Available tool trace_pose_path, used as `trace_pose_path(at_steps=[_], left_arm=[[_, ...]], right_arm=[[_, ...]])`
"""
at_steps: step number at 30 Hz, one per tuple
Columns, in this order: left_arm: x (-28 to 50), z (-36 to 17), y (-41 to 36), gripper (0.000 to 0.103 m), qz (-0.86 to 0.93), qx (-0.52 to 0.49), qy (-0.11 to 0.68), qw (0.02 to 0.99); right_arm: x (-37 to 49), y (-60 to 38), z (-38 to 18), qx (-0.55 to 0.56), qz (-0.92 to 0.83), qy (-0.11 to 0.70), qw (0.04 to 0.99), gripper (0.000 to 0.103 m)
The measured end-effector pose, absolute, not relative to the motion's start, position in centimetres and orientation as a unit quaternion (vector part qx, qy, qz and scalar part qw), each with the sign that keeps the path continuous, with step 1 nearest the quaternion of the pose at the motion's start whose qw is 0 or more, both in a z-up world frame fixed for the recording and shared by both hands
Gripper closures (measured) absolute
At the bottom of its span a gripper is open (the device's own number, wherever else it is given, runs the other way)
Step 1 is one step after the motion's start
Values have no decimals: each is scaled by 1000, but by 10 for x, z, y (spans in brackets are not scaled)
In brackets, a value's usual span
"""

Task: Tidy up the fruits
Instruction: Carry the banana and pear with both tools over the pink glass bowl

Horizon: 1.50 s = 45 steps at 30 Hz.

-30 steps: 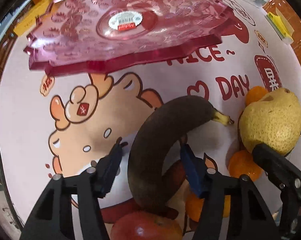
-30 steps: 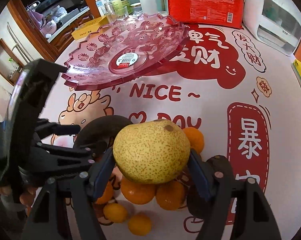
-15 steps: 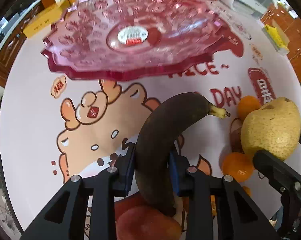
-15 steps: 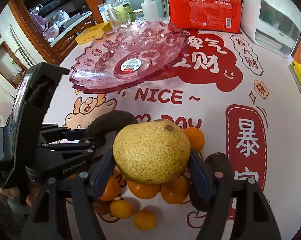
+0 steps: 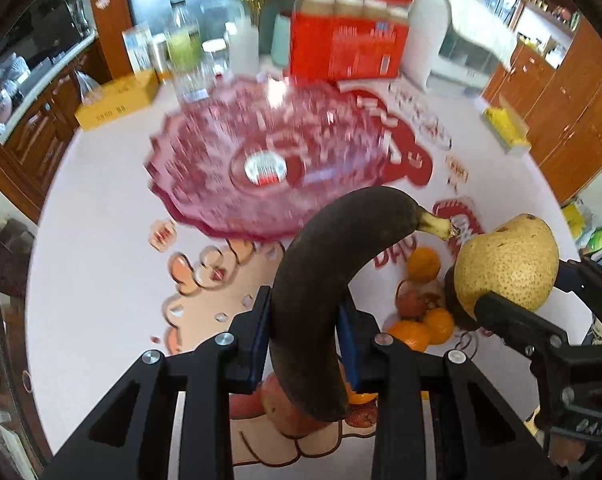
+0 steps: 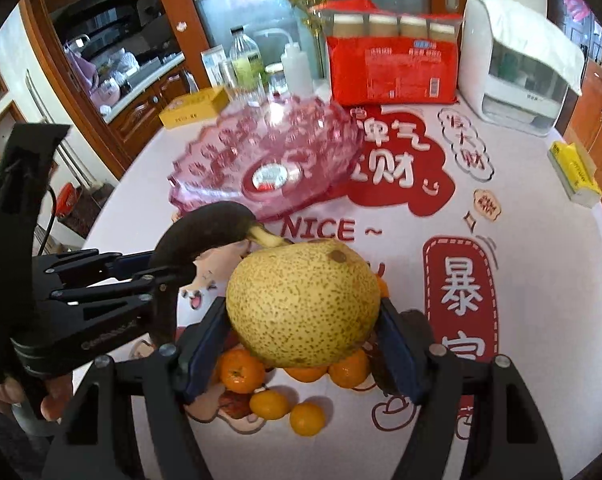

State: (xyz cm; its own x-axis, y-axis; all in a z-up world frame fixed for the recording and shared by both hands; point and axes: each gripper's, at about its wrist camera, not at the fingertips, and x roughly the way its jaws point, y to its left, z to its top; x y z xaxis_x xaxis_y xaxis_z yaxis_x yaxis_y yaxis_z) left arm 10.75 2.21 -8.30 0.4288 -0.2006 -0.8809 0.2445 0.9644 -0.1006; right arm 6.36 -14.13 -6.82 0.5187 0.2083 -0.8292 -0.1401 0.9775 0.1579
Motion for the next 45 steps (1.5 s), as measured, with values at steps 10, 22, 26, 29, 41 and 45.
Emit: trace_pose_path(at_steps=[10, 22, 26, 29, 41, 45], left_arm=[[132, 33, 62, 74, -112, 14, 436, 893], [219, 56, 85, 74, -52, 1, 428, 902], [249, 7, 77, 74, -47, 2, 467, 883], [269, -39, 70, 74, -40, 8, 501, 864], [314, -168, 53, 74, -16, 41, 586, 809], [319, -181, 54, 69, -11, 44, 591, 805]], right_arm=[[92, -140, 50, 15, 109, 388, 915, 30], [204, -125, 70, 11, 96, 381, 920, 30], [236, -113, 18, -1, 103, 427, 899, 30], [252, -104, -23, -19, 111, 458, 882, 30], [294, -80, -165, -50, 150, 561, 813, 30], [297, -73, -179, -73, 167, 554, 813, 29]])
